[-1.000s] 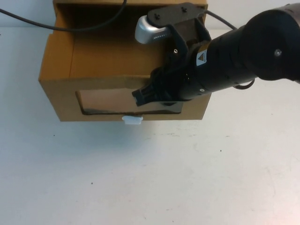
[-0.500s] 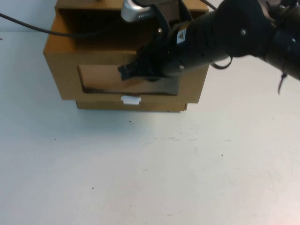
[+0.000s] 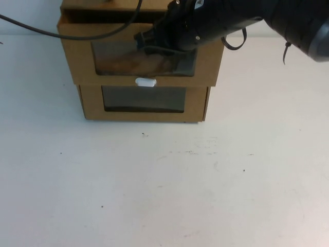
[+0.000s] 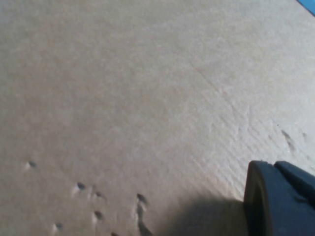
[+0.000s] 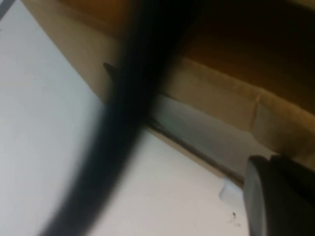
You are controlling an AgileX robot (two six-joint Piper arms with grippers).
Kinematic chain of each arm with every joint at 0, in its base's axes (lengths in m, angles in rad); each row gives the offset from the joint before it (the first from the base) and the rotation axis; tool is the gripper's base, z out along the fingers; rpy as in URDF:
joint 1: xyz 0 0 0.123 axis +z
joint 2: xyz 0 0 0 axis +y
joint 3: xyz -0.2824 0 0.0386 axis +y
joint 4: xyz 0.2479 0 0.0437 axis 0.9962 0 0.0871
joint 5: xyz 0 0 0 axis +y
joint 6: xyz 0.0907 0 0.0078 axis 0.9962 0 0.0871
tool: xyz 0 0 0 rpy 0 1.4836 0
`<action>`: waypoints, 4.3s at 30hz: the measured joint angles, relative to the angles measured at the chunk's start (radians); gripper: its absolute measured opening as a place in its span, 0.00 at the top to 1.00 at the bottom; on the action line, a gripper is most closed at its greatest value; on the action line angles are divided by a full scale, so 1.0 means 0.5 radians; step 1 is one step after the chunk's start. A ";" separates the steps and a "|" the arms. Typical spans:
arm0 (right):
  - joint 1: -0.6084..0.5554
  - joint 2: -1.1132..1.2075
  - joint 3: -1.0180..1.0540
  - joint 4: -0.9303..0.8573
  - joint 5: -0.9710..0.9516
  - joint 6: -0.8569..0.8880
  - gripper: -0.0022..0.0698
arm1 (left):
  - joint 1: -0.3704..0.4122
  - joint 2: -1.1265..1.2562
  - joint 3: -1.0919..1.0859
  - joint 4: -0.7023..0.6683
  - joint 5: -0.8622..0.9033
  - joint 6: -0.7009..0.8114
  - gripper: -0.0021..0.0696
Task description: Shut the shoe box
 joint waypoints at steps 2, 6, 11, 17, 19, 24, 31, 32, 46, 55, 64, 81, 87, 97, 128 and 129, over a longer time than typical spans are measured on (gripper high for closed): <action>-0.031 0.047 -0.071 0.055 0.041 -0.025 0.99 | 0.000 0.000 0.000 0.000 0.000 -0.004 0.98; -0.054 0.076 -0.135 0.113 0.139 -0.082 0.99 | 0.000 0.000 0.000 0.000 0.000 -0.004 0.98; -0.054 0.076 -0.153 0.197 0.243 -0.150 0.99 | 0.000 0.000 0.000 0.000 0.000 -0.004 0.98; -0.054 0.064 -0.170 0.184 0.244 -0.164 0.99 | 0.000 0.000 0.000 -0.002 0.000 -0.004 0.98; -0.054 0.056 -0.170 0.180 0.211 -0.164 0.99 | 0.000 0.000 0.000 -0.002 0.000 -0.004 0.98; -0.054 0.056 -0.170 0.168 0.078 -0.168 0.99 | 0.000 0.000 0.000 -0.005 0.004 -0.004 0.98; -0.063 0.060 -0.170 0.136 0.039 -0.168 0.99 | 0.000 0.000 0.000 -0.005 0.004 -0.004 0.98; -0.072 0.064 -0.170 0.146 0.029 -0.168 0.99 | 0.000 0.000 0.000 -0.005 0.004 -0.008 0.98; -0.120 0.119 -0.174 0.222 -0.177 -0.172 0.99 | 0.002 0.004 0.000 -0.034 0.016 -0.008 0.98; -0.134 0.178 -0.191 0.237 -0.262 -0.175 0.99 | 0.009 0.004 0.000 -0.049 0.012 -0.008 0.98; -0.159 0.161 -0.194 0.413 -0.179 -0.228 0.99 | 0.011 0.020 -0.103 -0.057 0.071 -0.011 0.98; -0.172 -0.492 -0.124 -0.002 0.410 -0.031 0.99 | 0.019 -0.571 -0.316 0.516 0.207 -0.127 0.98; -0.172 -0.999 0.381 -0.342 0.419 0.238 0.99 | 0.060 -0.765 -0.316 0.563 0.221 -0.201 0.98; -0.172 -2.147 1.599 -0.490 0.222 0.546 0.99 | 0.060 -1.179 0.030 0.563 0.206 -0.240 0.98; -0.172 -3.097 2.665 -0.440 -0.195 0.652 0.99 | 0.060 -4.185 3.933 0.100 -1.516 0.438 0.98; -0.172 -3.097 2.713 -0.438 -0.287 0.652 0.99 | 0.060 -4.185 4.002 0.091 -1.551 0.438 0.98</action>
